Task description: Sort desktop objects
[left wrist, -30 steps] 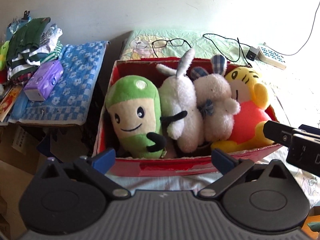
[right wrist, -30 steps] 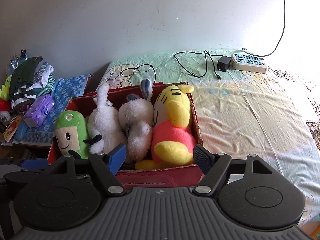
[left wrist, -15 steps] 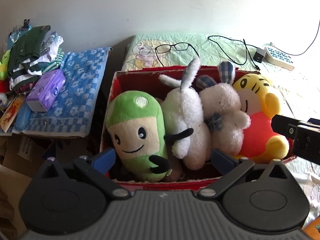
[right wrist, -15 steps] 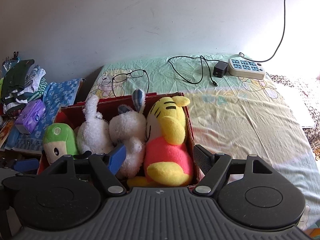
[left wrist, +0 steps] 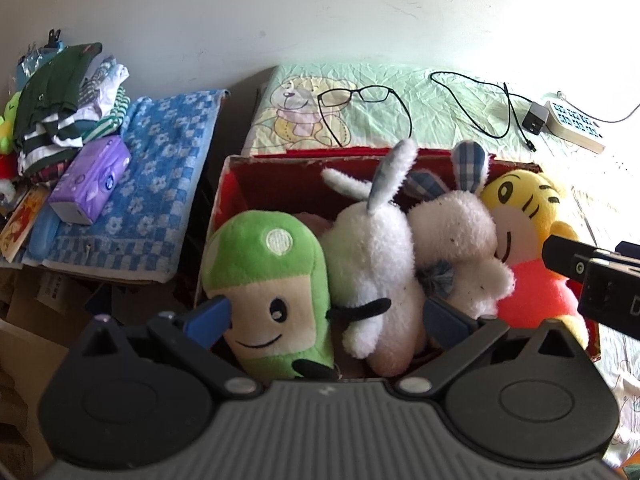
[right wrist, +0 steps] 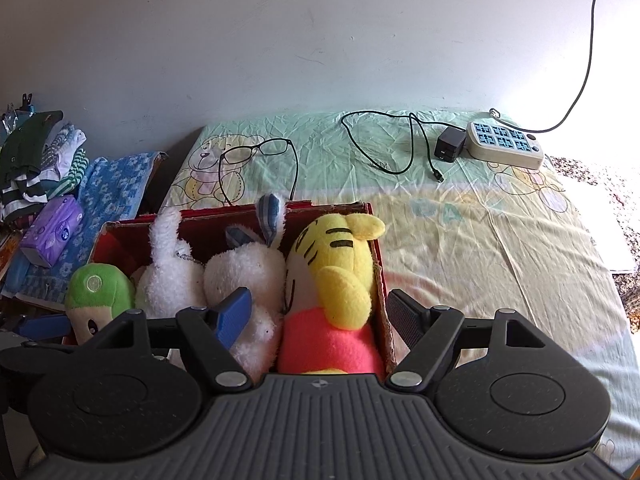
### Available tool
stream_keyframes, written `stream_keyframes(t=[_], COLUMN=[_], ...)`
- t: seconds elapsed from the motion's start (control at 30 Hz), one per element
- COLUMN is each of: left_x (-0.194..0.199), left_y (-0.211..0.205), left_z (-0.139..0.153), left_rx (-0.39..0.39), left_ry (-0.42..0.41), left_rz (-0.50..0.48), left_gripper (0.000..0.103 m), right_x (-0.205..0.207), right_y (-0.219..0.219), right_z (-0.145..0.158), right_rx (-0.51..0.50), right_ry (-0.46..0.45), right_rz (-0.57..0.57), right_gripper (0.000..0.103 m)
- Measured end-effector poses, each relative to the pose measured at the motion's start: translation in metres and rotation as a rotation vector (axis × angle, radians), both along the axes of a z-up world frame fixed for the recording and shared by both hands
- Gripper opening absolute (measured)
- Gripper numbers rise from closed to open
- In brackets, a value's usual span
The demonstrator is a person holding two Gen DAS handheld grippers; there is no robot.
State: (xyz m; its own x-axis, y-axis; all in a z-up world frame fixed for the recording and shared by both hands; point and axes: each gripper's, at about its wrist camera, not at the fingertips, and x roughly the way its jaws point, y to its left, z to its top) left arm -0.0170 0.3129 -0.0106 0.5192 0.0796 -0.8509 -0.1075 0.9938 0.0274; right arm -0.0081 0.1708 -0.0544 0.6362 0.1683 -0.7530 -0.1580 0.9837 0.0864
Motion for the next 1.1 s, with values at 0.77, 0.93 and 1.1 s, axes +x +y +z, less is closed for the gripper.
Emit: stream_keyframes(t=[0.77,0.93,1.1], left_x=[0.0,0.0,0.0], left_y=[0.01,0.014,0.017], left_z=[0.003,0.012,0.02], left_rx=[-0.059,-0.055,-0.046], left_ry=[-0.03,-0.056,-0.076], left_rz=[0.004,0.026,0.031], left_gripper=[0.102,0.102,0.102], right_x=[0.009,0.01,0.013], right_y=[0.005,0.007,0.007], right_z=[0.001,0.004,0.009], right_rx=[-0.051,-0.063,-0.065], right_ry=[-0.017,-0.019,-0.02], right_rz=[-0.003,0.008,0.005], right_gripper=[0.078,0.078,0.078])
